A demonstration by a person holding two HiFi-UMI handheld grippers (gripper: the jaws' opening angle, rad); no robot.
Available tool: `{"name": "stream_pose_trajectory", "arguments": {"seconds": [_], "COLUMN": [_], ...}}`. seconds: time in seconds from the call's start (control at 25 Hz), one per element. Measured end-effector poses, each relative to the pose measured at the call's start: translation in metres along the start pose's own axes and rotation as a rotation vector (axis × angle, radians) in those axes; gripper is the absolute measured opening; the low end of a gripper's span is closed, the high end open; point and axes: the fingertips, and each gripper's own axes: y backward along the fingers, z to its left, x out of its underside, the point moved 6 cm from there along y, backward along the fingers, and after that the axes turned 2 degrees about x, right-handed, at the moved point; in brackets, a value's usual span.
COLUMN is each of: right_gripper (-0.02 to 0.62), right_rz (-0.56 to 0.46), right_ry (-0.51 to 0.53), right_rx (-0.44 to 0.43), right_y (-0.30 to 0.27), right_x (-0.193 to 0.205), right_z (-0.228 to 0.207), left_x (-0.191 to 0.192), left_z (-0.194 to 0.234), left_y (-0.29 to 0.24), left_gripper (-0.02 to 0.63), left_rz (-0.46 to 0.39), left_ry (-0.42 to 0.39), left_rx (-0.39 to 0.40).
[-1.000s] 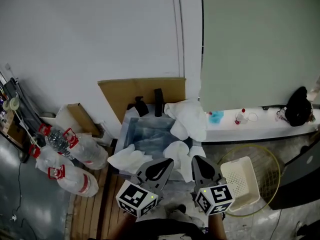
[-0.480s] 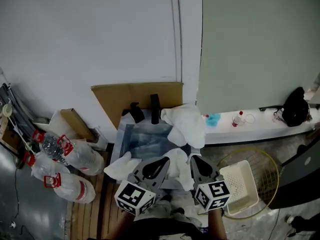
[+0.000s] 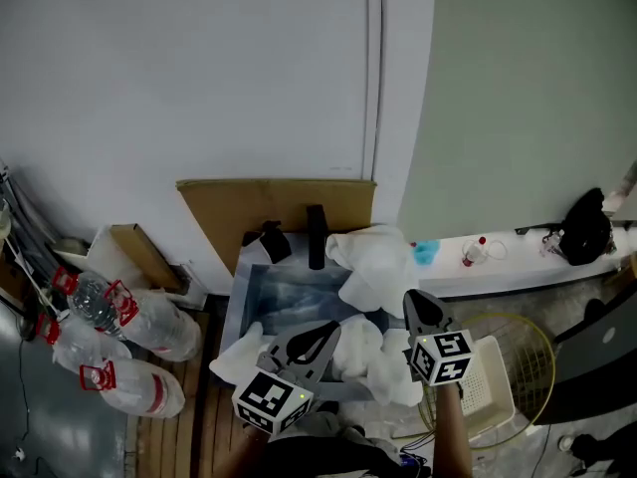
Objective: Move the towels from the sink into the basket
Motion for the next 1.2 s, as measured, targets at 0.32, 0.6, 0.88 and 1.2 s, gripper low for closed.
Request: {"name": "stream_pose_trajectory", "arguments": {"seconds": [0.32,0.6,0.88,1.2], "right_gripper": [0.259,0.347,0.349,0.127], "right_rz": [0.191,0.4,0.529,0.45], "right_ry": [0.088,-0.064,-0.124,-0.155], "right_rx": [0.007,0.026,0.009,-0.029], "right_y": [-0.088,-0.156,-0.191,-0.179], "right_x": [0.012,0.061,0.103,0.078], "right_z": [-0.052,-0.084,-0.076,-0.061], "left_x": [0.018,0.021,0.026,0.023], "left_z": [0.026,0.049,0.068,0.069], "left_y": [0.003,0.01,0.02,0.019], "left_gripper": [0.009,0.009,0.009,0.009], "left_rz": [0.024,0.033,0.047,0.042], "left_ry": [0.044,0.061,0.065,0.064], "left_rx": [-0.013,-0.055,-0.112,-0.093]}}
